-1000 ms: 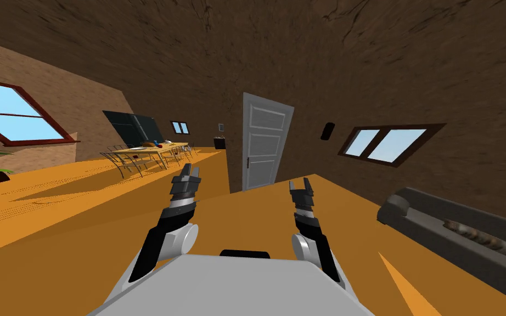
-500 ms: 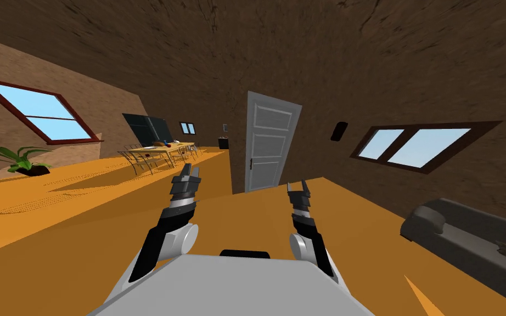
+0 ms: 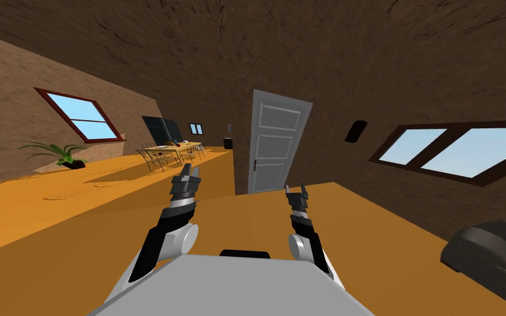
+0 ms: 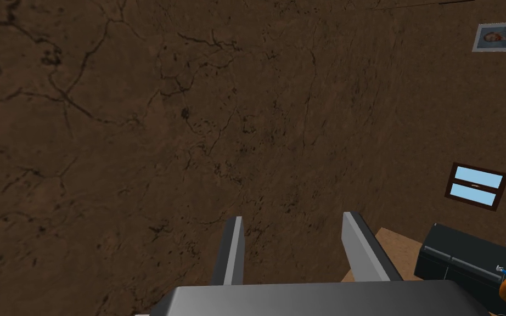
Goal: Pull the door open
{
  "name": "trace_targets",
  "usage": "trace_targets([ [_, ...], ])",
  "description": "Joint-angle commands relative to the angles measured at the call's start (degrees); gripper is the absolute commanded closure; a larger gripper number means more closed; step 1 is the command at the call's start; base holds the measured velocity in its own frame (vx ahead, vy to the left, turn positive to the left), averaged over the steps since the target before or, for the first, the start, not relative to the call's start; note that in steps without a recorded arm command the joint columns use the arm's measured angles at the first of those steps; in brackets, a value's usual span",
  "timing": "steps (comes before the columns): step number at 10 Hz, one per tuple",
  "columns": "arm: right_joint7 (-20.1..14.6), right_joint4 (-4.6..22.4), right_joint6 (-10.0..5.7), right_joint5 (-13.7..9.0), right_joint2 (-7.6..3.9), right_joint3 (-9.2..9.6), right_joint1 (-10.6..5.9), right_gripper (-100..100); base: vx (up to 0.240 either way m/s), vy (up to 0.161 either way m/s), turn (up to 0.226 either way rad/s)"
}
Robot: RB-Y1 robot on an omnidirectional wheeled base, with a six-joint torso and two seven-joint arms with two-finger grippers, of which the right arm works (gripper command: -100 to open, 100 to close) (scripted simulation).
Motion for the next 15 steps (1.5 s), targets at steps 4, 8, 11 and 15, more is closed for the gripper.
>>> trace_targets([
  [4,-5.00,5.53,-1.57,-2.76,-0.48,0.49,-1.49,-100,0.098,-0.009,0.138],
  [8,-9.41,10.46,-2.98,-5.24,-0.92,0.92,-2.77,-100,0.101,-0.019,0.151],
  [11,-12.81,14.25,-4.07,-7.16,-1.23,1.24,-3.77,-100,0.097,-0.015,0.160],
  [15,-17.34,19.31,-5.51,-9.71,-1.63,1.68,-5.09,-100,0.099,-0.028,0.145],
])
